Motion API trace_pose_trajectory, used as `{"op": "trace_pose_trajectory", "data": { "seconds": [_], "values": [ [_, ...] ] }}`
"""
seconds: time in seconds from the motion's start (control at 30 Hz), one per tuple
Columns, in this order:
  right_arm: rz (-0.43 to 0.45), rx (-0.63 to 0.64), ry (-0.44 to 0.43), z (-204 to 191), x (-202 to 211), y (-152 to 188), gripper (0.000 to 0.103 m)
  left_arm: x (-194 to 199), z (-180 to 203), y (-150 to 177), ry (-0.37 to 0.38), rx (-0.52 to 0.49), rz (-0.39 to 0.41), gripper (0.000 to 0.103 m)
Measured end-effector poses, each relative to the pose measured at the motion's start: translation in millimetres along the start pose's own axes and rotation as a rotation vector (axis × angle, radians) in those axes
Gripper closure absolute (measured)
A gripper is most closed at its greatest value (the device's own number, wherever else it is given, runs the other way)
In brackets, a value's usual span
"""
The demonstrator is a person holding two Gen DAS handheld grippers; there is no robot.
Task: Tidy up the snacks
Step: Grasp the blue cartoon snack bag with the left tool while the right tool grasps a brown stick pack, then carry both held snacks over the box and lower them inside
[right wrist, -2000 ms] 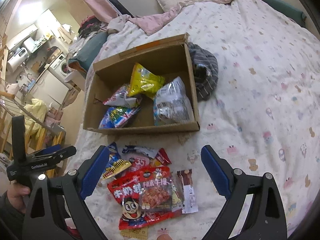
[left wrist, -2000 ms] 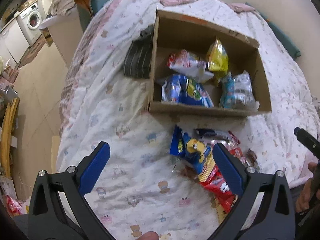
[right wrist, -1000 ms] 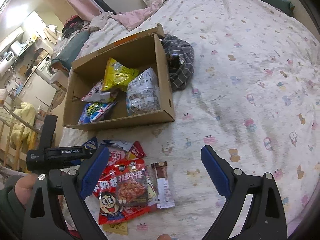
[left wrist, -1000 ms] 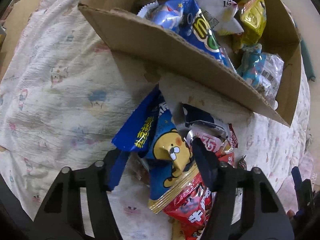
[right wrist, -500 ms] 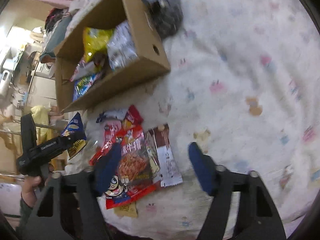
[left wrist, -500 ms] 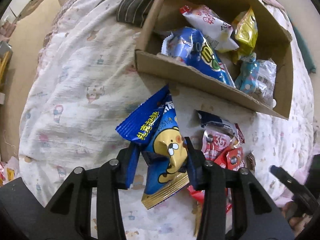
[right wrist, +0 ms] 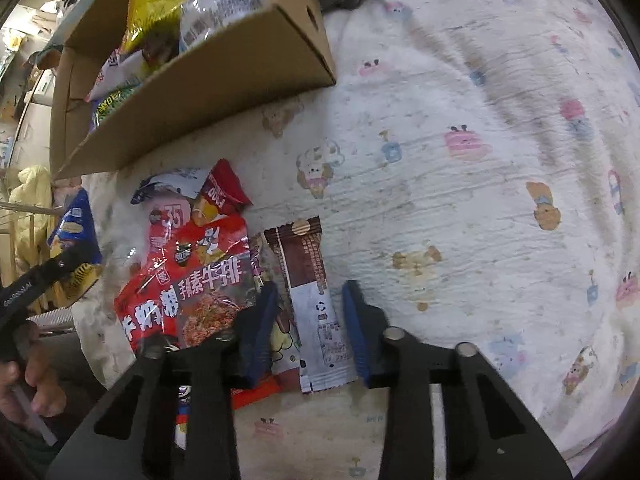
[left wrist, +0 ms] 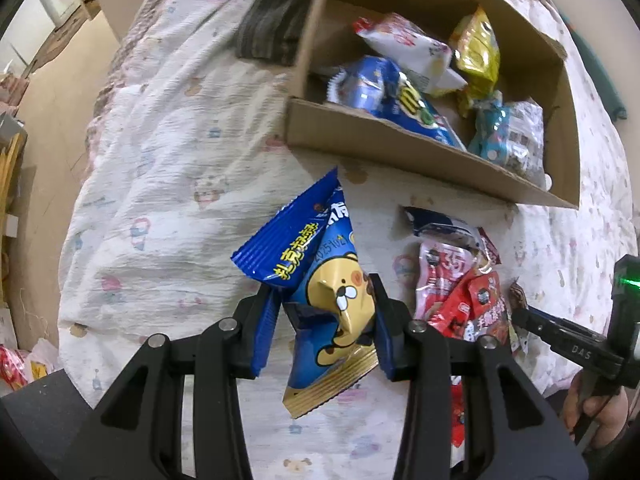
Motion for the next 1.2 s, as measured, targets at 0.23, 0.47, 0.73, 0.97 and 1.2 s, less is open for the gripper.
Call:
{"op": "trace_pose_trajectory", "data": {
  "seconds": [0.23,0.47,0.73,0.97,1.2],
  "values": [
    [0.070,0.017,-0.020,-9,16,-2,0.084,6,-19,1,-0.006,0.025,0.012,0.065],
    [0.164,0.045,-0.077,-21,41,-11,0.084,18,-10,3,-0.010,-0.018,0.056,0.065],
    [0.303,0.090,-0.216,-54,89,-28,0.084,80,20,-35,0.092,-0.073,0.182,0.065],
    [0.391,0.117,-0.272,-88,116,-73,0.084,106,51,-85,0.124,-0.161,0.287,0.065],
    [0.435,0.134,-0.283,-100,112,-114,0.084,76,81,-104,0.149,-0.211,0.269,0.065]
  ]
}}
Point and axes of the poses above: each gripper's, at about its wrist camera, not at the fingertips, and x roughly against the way its jaws point, z to its right, y to its underside, the point moved 1 cm from there along -x, roughly the way its jaws point, and after that the axes turned 14 degrees about z, right-handed, at the moved point
